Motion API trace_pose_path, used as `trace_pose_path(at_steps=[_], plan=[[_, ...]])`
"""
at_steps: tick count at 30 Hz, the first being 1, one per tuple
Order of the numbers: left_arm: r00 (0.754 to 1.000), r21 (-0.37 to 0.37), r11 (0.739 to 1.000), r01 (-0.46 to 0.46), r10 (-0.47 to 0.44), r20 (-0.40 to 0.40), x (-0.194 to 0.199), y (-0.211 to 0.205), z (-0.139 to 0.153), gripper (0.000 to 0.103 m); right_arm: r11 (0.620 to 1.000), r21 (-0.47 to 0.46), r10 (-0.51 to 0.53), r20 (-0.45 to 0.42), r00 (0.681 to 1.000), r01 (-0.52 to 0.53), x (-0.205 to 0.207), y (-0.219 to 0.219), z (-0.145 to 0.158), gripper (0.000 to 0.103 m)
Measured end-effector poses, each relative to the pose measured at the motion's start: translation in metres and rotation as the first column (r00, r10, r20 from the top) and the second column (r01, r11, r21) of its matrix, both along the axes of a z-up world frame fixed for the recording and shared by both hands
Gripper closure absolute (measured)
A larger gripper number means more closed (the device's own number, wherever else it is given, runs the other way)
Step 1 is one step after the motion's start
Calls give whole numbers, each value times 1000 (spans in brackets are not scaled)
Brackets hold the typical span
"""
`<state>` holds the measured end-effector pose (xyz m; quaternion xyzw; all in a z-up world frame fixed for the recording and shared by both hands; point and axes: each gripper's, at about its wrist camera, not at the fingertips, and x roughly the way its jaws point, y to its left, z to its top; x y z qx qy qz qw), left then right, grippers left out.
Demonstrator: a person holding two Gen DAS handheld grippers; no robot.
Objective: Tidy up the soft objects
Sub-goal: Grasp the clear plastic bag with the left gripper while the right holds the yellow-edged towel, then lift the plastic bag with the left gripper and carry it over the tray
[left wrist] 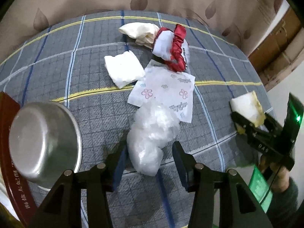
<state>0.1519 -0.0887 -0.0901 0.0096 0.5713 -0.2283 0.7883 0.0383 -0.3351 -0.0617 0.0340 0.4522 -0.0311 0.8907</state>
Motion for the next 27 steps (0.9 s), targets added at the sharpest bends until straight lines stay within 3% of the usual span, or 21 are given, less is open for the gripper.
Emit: trace_pose_path(at_steps=[7,9,10,27], plan=[[1000,-22,999,-27,27,-6,6,1,-1,55,1000,-1,1,-1,1000,-1,1,1,0,33],[999,-35,998,-43,42,-12,7,3,-2,65,1000,0,0,-1,1000,0,1,1,0,33],[999,-43,998,-44,43,-13,7,4,-3,65,1000,0,0,-1,1000,0,1,1,0,33],[995,40,998,-43,39,96,-27,12,32,67,1000,-14,0,-5,1000,0,1,4,-1,33]])
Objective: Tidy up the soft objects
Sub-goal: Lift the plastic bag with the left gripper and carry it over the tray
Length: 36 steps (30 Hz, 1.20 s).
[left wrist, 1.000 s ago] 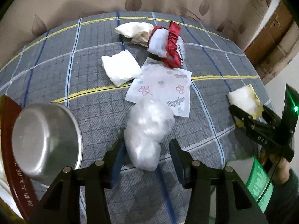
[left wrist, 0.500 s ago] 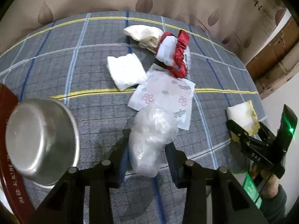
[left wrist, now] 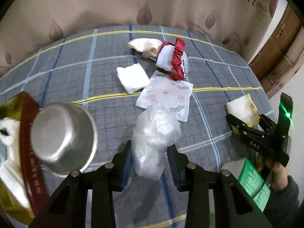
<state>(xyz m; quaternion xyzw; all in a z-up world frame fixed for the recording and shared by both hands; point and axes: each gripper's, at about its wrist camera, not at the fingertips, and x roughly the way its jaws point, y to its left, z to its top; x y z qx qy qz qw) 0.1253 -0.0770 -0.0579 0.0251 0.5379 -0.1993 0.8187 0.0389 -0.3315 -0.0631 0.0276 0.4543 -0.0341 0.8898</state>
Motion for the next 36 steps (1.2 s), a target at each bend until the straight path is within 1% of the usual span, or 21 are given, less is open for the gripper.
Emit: trace_pose_path(at_steps=[3,12,20,22,26,31,36], plan=[[1000,-3,1000,-11,11,14,-8,10,11,67,1000,-1,1,-1,1000,-1,0,0,0,32],[996,19,999,-47,45,70,-35,46,44,67,1000,-2,0,-1,1000,0,0,0,0,32],[986,41,988,-146,142,92,-42,99,57,67,1000,-2,0,-1,1000,0,0,0,0,32],[980,59,982,-177,171,100,-43,116,59,67,1000,-2,0,-1,1000,0,0,1,0,32],[966,68,967,-245,238,100,-44,150,60,67,1000,-2,-1,-1,1000,1,0,1,0,32],[939,84,938,-338,329,104,-44,191,57,67,1000,-3,-1,-2,1000,1,0,1,0,32],[913,98,909,-406,399,85,-44,224,44,67,1000,-3,-1,-2,1000,1,0,1,0,32]])
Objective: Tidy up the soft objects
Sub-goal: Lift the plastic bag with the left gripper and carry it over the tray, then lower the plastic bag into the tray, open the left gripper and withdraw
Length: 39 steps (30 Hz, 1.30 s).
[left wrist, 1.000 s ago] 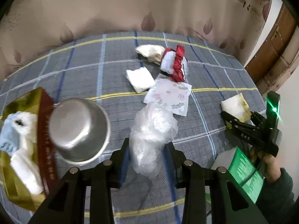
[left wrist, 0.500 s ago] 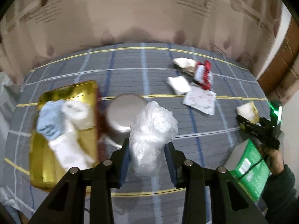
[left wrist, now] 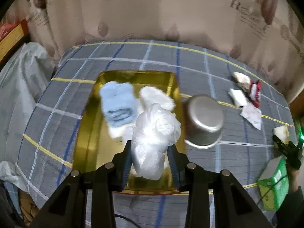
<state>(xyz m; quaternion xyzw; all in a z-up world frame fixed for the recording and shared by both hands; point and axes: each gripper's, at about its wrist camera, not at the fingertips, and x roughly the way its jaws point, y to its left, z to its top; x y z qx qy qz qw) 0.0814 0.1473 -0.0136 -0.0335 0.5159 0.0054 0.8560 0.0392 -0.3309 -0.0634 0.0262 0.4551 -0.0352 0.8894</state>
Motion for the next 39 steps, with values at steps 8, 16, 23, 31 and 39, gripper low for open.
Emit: trace_pose_path(at_steps=[8,16,23,31,39], plan=[[997,8,997,-75,75,-32,4,33,-17,67,1000,-1,0,0,1000,0,0,0,0,32],[991,23,993,-115,116,-61,12,52,-31,67,1000,-2,0,-1,1000,0,0,0,0,32],[988,43,991,-125,128,-83,19,56,-38,64,1000,-3,-1,-1,1000,1,0,0,0,32],[986,48,992,-121,126,-114,20,62,-38,52,1000,-4,0,-2,1000,0,0,0,-1,32],[991,102,989,-107,114,-66,10,57,-23,50,1000,-6,0,-3,1000,0,0,-1,-1,32]])
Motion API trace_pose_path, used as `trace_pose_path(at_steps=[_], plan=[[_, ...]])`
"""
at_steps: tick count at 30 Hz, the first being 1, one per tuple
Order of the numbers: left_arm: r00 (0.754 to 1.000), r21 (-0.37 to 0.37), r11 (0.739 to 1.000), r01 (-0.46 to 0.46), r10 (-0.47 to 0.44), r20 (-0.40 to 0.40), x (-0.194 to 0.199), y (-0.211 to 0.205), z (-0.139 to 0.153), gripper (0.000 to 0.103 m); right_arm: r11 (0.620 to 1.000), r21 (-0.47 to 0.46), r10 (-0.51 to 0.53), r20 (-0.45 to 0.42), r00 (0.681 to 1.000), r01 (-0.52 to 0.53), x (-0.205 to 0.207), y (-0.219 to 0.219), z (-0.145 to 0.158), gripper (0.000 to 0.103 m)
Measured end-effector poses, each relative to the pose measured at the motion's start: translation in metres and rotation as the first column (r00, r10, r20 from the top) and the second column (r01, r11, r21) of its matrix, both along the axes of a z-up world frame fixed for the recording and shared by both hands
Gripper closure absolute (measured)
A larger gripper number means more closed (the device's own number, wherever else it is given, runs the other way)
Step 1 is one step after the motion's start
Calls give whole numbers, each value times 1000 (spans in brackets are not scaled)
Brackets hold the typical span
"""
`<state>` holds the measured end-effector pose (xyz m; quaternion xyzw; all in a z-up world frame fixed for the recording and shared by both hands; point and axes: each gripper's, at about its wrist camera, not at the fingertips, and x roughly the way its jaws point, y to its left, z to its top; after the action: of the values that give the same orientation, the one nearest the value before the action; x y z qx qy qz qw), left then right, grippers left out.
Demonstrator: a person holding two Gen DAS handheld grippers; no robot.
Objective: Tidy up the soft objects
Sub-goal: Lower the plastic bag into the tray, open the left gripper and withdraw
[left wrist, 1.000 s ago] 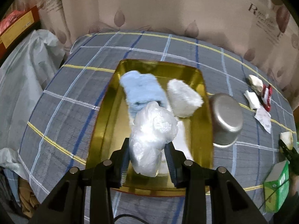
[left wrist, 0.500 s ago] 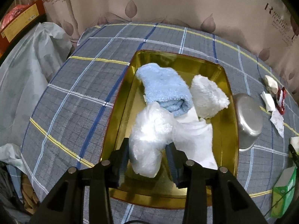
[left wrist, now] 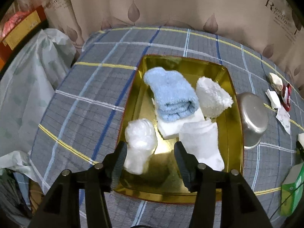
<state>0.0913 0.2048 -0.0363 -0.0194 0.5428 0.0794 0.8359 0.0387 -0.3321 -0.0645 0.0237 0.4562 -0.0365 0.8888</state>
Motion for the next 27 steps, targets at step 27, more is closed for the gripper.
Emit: trace_pose_path(at_steps=[27], plan=[[986,-18,995,-93,95,135,-37,31,9,50,999,-32,-38,-80,996,36,8,4,15,55]])
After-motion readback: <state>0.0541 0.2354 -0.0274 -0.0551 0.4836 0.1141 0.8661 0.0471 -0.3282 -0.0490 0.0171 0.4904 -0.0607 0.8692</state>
